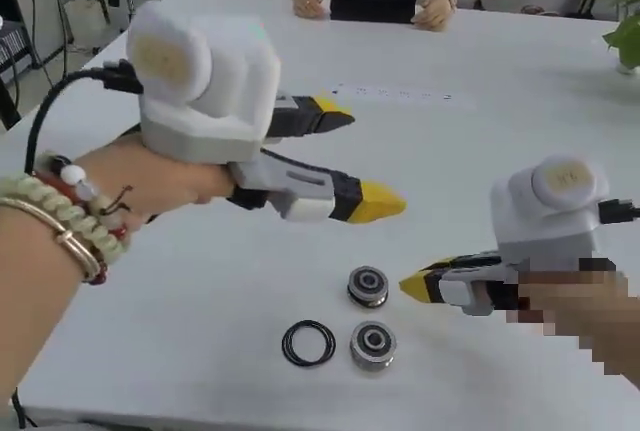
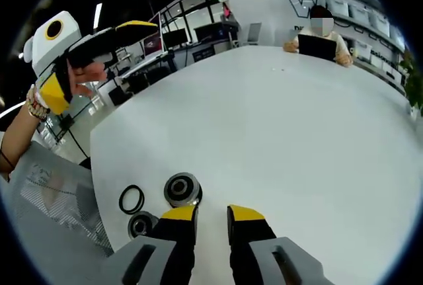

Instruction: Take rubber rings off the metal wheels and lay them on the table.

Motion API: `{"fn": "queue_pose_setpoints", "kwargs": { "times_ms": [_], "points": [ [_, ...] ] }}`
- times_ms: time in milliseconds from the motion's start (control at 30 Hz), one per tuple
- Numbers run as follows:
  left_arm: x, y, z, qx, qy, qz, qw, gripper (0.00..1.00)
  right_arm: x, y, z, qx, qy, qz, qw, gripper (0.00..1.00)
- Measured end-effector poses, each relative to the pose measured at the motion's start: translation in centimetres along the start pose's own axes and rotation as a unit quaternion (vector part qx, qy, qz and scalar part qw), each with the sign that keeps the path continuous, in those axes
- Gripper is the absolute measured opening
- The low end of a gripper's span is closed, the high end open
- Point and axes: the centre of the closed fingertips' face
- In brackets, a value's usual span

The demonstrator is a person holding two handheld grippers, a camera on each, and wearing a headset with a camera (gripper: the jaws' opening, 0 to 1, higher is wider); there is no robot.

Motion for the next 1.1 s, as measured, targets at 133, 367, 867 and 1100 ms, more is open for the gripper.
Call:
{"fn": "queue_pose_setpoints", "kwargs": {
  "times_ms": [133, 367, 867, 1100],
  "points": [
    [-0.9, 2.4, -0.8, -0.001, -0.003, 0.015, 0.9999, 0.46, 0.0, 0.2, -0.1, 0.002, 0.0, 0.004, 1.0, 0.16],
    [-3.1, 5.8, -1.6, 0.036, 0.02, 0.017, 0.999, 0.33, -0.1, 0.6, -0.2, 0.011, -0.001, 0.008, 0.9999, 0.14],
    [-4.0, 10.8, -2.2, 0.086, 0.017, 0.047, 0.995, 0.22, 0.6, 1.3, -0.6, 0.026, -0.017, 0.021, 0.9993, 0.14],
    [-4.3, 11.4, -2.5, 0.099, 0.015, 0.049, 0.9938, 0.15, 1.6, 1.5, -0.9, 0.025, -0.035, 0.028, 0.9987, 0.16]
  ]
}}
Point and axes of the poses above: the centre of the closed fingertips' face, and the gripper's own axes: z roughly backward along the fingers, x roughly to its left, y roughly out of its underside, and after that the axes turned 8 degrees about -x, right-handed
